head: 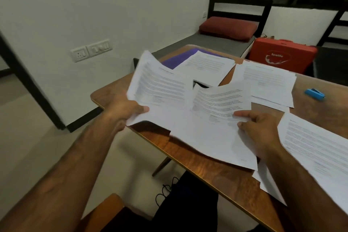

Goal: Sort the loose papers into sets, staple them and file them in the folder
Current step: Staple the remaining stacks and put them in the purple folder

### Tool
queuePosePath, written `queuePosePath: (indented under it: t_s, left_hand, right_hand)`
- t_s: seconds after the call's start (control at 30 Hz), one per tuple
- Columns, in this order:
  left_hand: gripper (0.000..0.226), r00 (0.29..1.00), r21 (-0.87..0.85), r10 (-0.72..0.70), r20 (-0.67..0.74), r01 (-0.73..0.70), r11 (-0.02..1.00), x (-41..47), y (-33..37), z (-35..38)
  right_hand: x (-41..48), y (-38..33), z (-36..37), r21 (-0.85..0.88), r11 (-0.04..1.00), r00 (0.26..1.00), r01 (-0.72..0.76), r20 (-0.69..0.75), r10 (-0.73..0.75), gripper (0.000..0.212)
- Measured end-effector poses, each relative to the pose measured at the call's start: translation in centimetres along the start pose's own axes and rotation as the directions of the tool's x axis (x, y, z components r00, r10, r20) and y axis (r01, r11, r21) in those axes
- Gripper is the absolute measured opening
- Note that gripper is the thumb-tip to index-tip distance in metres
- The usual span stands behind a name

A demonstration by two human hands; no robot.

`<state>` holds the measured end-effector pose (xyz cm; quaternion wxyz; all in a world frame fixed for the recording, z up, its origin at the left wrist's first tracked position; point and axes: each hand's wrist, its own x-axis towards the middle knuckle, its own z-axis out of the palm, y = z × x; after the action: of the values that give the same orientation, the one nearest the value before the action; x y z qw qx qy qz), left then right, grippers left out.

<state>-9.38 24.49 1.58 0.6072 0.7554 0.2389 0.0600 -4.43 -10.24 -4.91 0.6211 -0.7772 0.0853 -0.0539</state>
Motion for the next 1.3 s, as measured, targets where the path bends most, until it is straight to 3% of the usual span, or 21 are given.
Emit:
queuePosePath:
  t_s: [0.13, 0.27, 0.37, 0.47, 0.57, 0.63, 0.87, 0.97, 1.03, 1.17, 1.23, 1.3]
  left_hand:
    - [0.056, 0.999, -0.352, -0.040, 0.010, 0.041, 0.935, 0.2, 0.4, -4.8]
    - [0.029, 0.992, -0.464, -0.030, 0.119, 0.083, 0.882, -0.5, 0.7, -6.1]
    - [0.046, 0.958, -0.463, 0.009, 0.286, 0.130, 0.877, -0.5, 0.0, -4.6]
    - [0.064, 0.901, -0.284, -0.004, 0.434, 0.141, 0.949, -0.5, -1.2, -1.6]
    - [0.061, 0.883, -0.056, -0.011, 0.470, 0.042, 0.998, -0.8, -2.1, 1.2]
    - [0.053, 0.878, -0.002, 0.017, 0.479, -0.019, 1.000, -0.9, -2.1, 2.1]
    - [0.033, 0.978, 0.159, 0.090, 0.186, -0.120, 0.980, -1.0, -1.6, 2.5]
    - [0.035, 0.996, 0.271, 0.079, 0.043, -0.088, 0.959, -0.6, -2.5, 2.7]
    - [0.039, 0.996, 0.348, 0.088, 0.016, -0.088, 0.933, -0.4, -3.2, 2.9]
    - [0.041, 0.984, 0.492, 0.180, -0.004, -0.154, 0.857, -0.5, -3.7, 3.1]
    - [0.042, 0.977, 0.609, 0.213, -0.005, -0.166, 0.776, -0.7, -3.6, 3.1]
    - [0.050, 0.963, 0.773, 0.270, -0.015, -0.160, 0.613, -1.0, -3.3, 3.3]
  right_hand:
    - [0.2, -0.6, 1.1, -0.018, 1.000, 0.999, -0.019, -0.040, 0.019, 0.036]
    - [-0.4, -1.4, 2.4, 0.027, 1.000, 0.999, -0.013, -0.034, 0.014, 0.035]
    - [-1.0, -2.1, 3.8, 0.146, 0.988, 0.998, -0.053, 0.039, 0.048, 0.033]
    - [-1.5, -3.4, 5.2, 0.309, 0.937, 0.981, -0.165, 0.147, 0.125, 0.035]
    - [-2.4, -4.5, 5.8, 0.402, 0.898, 0.973, -0.180, 0.210, 0.101, 0.043]
    - [-2.8, -4.8, 5.8, 0.442, 0.881, 0.974, -0.168, 0.212, 0.079, 0.045]
    - [-3.1, -4.1, 5.6, 0.463, 0.850, 0.950, -0.250, 0.285, 0.124, 0.042]
    - [-3.3, -4.0, 6.0, 0.360, 0.918, 0.966, -0.166, 0.248, 0.077, 0.037]
    - [-3.4, -3.8, 6.2, 0.253, 0.966, 0.987, -0.051, 0.160, 0.011, 0.043]
    - [-2.9, -3.2, 6.3, 0.106, 0.992, 0.996, 0.063, 0.055, -0.069, 0.030]
    - [-2.6, -2.8, 6.0, -0.091, 0.987, 0.991, 0.134, -0.015, -0.135, 0.024]
    - [-2.2, -2.6, 5.7, -0.251, 0.953, 0.977, 0.169, -0.084, -0.196, 0.024]
